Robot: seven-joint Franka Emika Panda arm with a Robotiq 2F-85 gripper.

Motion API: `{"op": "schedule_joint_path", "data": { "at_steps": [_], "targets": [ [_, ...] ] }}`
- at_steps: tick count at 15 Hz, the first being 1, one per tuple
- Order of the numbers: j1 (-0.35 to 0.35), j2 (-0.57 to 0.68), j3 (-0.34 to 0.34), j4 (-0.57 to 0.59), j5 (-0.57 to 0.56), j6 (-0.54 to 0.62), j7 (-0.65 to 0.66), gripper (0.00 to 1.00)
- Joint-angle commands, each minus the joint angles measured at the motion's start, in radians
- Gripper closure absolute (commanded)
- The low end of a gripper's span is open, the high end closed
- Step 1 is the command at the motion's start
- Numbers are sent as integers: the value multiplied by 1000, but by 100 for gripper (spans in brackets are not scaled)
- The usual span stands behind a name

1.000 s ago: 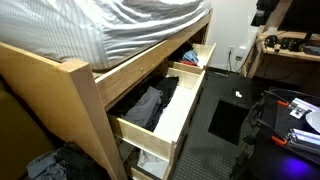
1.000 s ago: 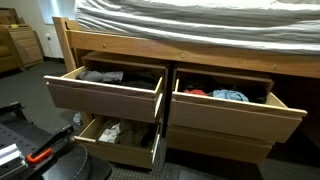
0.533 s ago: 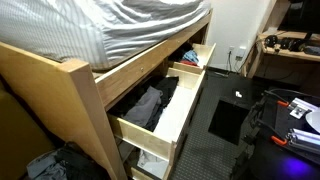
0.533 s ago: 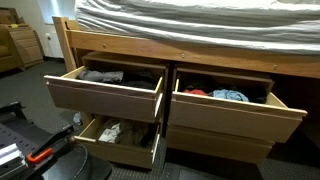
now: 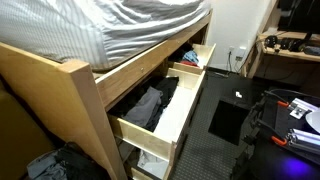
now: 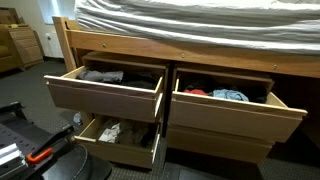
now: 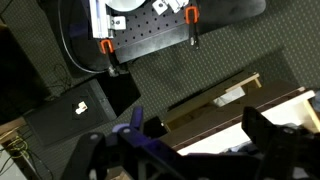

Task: Close the drawer on the left

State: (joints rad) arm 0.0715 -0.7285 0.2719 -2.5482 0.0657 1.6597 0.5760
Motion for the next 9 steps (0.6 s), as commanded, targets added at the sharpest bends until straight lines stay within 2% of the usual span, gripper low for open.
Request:
{"op": "schedule_joint_path", "data": {
  "at_steps": [1, 3, 4, 5, 6, 9],
  "targets": [
    [-20, -142, 43, -255, -50, 144, 91, 0],
    [-11, -238, 25, -384, -63, 130, 130, 0],
    [-36, -155, 16, -251, -69, -1, 140, 0],
    [-22, -184, -11, -288, -52, -35, 111, 0],
    [-14, -158, 22, -284, -55, 28, 128, 0],
    [-20, -176, 4, -268, -52, -29, 124, 0]
  ]
}}
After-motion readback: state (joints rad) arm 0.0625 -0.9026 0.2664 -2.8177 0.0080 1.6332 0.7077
